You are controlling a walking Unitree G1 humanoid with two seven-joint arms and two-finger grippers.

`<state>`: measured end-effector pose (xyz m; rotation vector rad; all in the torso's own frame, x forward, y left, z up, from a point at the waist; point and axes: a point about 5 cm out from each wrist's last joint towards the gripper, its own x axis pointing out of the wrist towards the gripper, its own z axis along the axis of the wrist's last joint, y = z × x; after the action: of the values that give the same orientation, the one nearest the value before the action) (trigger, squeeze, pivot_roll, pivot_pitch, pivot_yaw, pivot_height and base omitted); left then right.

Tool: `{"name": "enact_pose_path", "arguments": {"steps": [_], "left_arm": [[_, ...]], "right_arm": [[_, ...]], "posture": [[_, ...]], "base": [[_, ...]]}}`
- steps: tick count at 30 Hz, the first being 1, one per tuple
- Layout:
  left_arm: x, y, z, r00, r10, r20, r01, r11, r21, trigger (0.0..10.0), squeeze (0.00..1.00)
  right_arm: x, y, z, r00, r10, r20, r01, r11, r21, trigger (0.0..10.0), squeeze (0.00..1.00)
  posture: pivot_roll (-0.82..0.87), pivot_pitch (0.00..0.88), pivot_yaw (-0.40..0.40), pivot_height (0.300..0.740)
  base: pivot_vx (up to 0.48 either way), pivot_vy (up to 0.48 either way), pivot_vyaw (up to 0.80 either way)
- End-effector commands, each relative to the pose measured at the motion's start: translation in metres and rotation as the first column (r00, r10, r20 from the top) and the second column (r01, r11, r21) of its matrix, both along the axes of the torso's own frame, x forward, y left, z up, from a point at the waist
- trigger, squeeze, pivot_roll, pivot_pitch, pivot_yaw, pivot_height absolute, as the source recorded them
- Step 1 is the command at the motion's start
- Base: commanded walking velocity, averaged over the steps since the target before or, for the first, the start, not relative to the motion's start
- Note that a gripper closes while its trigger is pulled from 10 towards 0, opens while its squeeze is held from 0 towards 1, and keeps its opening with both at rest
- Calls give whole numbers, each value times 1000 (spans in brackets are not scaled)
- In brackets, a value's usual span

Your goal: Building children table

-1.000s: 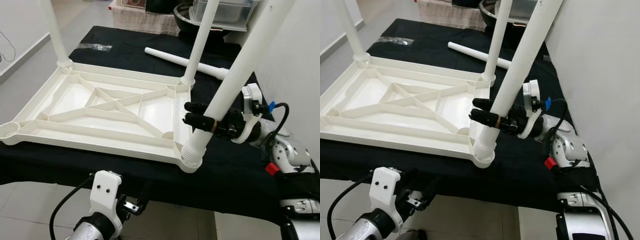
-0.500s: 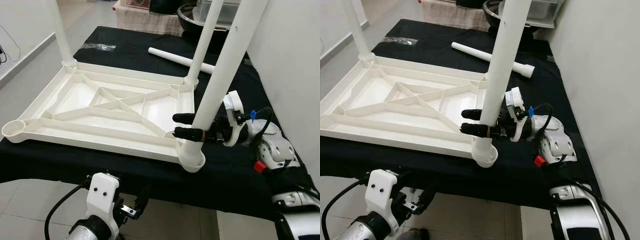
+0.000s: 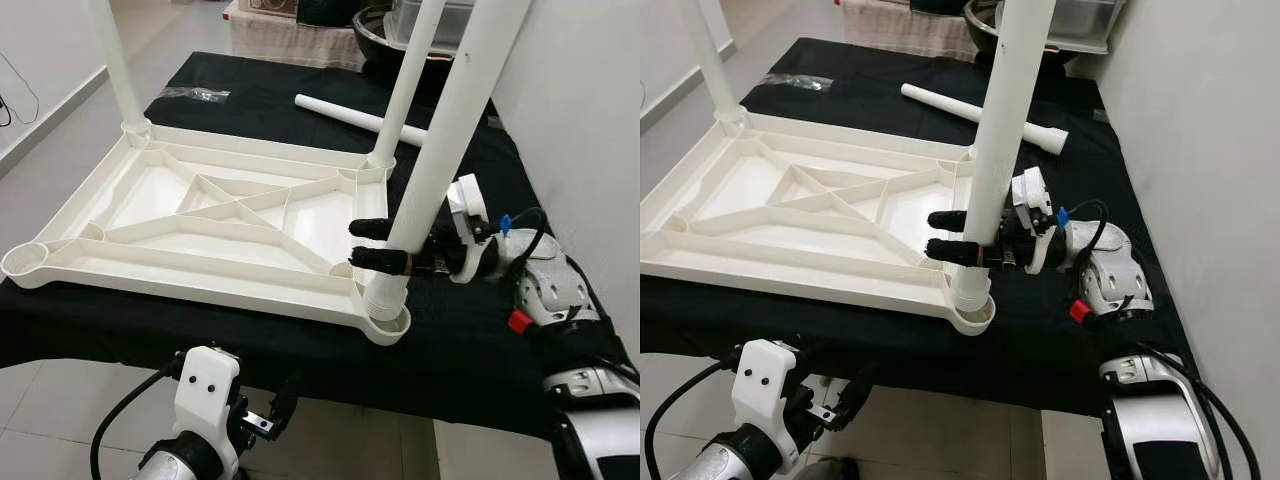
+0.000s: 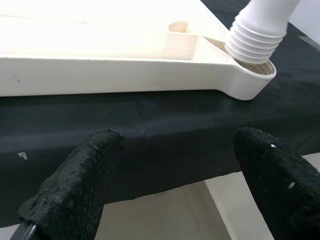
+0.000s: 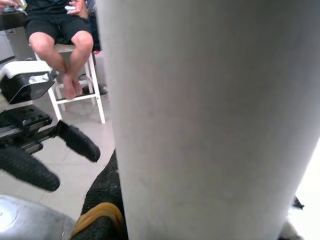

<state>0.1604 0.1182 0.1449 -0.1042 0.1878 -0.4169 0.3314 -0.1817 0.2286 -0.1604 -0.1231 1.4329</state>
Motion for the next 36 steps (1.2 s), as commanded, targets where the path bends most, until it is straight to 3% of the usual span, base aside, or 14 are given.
{"name": "enact_pose_path", "arguments": {"steps": [1, 9, 24, 30, 32, 36], "left_arm": [[-2, 1, 1, 1000, -16, -6, 16, 1000, 7, 10000, 0], [-2, 3, 2, 1000, -18, -5, 19, 1000, 18, 10000, 0], [-2, 9, 2, 1000, -21, -9, 22, 999, 43, 10000, 0], [-3, 13, 2, 1000, -20, -14, 20, 998, 52, 10000, 0], [-3, 14, 2, 1000, -26, -16, 27, 998, 57, 10000, 0], [-2, 14, 2, 999, -31, -17, 32, 998, 60, 10000, 0]], "right_arm": [[-4, -5, -8, 1000, 18, -16, -18, 1000, -17, 10000, 0], [-7, -4, -14, 999, 46, -26, -46, 999, -12, 10000, 0], [-20, 13, -30, 982, 178, -69, -180, 984, -15, 10000, 0], [-14, 20, -31, 978, 192, -78, -193, 981, 6, 10000, 0], [-8, 28, -31, 974, 203, -99, -199, 979, 53, 10000, 0], [-3, 37, -33, 970, 216, -115, -211, 976, 55, 10000, 0]], "posture": [[172, 182, -72, 740], [183, 184, -64, 740], [208, 192, -51, 740], [221, 195, -39, 740], [221, 198, -34, 740], [228, 199, -26, 740]], "base": [[0, 0, 0], [0, 0, 0], [0, 0, 0], [0, 0, 0], [0, 0, 0], [0, 0, 0]]}}
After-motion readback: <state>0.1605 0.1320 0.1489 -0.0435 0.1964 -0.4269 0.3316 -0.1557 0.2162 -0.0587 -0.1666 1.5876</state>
